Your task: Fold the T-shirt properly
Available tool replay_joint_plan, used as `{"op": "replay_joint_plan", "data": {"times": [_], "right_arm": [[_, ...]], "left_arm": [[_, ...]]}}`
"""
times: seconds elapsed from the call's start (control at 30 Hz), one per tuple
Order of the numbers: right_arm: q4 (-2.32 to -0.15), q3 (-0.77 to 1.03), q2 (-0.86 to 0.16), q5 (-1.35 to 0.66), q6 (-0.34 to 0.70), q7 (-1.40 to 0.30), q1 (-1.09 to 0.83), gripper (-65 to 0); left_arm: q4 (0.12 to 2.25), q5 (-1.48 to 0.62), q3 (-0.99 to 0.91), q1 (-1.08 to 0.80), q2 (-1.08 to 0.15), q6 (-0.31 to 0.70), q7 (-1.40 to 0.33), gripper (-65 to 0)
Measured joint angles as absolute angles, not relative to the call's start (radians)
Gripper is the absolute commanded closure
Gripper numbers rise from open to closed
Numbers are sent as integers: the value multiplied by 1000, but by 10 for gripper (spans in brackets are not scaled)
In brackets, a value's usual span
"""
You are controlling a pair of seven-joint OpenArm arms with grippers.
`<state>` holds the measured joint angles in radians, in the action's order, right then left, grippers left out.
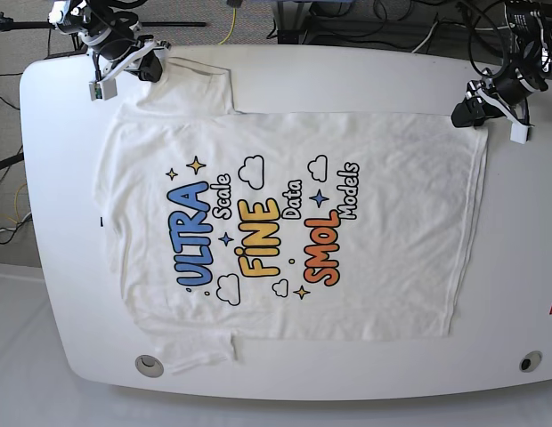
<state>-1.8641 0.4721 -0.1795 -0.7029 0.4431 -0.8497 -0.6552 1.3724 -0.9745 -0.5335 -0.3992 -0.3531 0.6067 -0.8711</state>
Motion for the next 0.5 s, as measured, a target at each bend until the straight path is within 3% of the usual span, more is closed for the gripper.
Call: {"op": "replay_joint_plan", "data": {"times": [0.2, 0.27, 0.5], "right_arm": [[-1864, 472, -180, -701, 444, -850, -654, 0], [-1864, 472, -180, -694, 444, -850, -655, 0], [-1863, 472, -179, -695, 445, -852, -662, 0]], "left_arm": [[1374, -977, -537, -406, -352, 606, -868, -113], [1374, -970, -538, -406, -352, 606, -867, -2], [1374, -962, -539, -408, -351, 603, -863, 0]]}}
